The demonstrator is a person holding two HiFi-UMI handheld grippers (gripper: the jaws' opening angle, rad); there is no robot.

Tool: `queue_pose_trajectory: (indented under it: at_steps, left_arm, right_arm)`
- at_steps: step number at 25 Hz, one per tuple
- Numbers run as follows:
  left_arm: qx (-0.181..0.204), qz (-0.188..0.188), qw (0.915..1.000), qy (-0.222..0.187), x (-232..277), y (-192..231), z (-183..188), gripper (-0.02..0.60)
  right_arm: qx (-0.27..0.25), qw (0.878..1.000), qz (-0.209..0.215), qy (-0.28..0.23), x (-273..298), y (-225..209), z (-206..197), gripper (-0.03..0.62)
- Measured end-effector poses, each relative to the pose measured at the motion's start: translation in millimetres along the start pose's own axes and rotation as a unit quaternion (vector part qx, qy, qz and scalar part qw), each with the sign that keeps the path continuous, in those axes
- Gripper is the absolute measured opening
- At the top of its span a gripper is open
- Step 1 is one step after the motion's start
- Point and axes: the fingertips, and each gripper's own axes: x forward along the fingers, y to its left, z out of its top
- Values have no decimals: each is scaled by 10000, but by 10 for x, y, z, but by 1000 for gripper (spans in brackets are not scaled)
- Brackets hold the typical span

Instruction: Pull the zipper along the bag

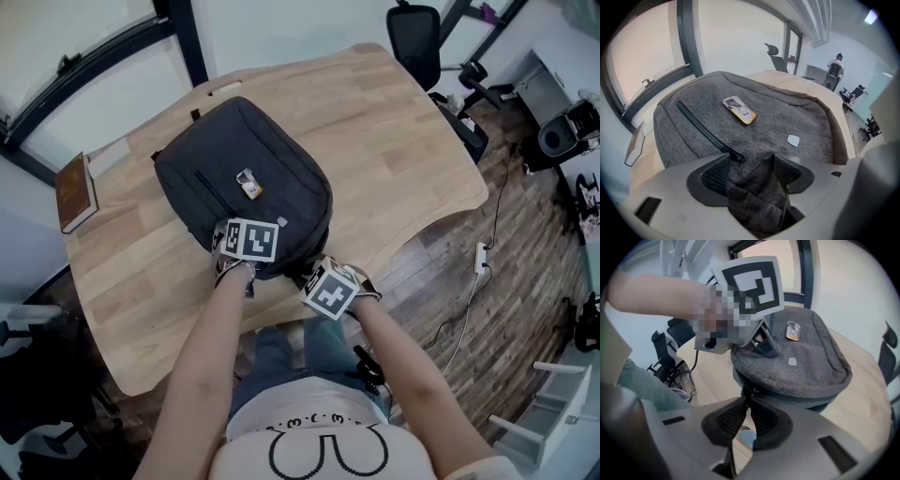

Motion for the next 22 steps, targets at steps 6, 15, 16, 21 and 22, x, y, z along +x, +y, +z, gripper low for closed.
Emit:
queue_pose_trajectory:
  at_steps: [6,15,16,21,22]
  left_arm:
    - [120,-47,9997,-187,-32,-13,-27,284]
    - [467,-280,9967,-599,-109,-121,1,282]
    - [445,-239,9963,-694,-138,-110,28,282]
    - [233,23,9912,-1301,-426,-56,194,283]
    - [194,74,9902,-1378,-485,-61,208,284]
  right_arm:
    - [-170,9998,-77,111,54,69,37,77]
    - [1186,9891,389,-786,-226,-190,-38,147]
    - [1190,9884,388,-859,-283,-245,-57,149]
    - [1320,9822,339,-1291,-587,-634,-50,149]
    - [1295,9817,345,-1352,-634,-708,-35,153]
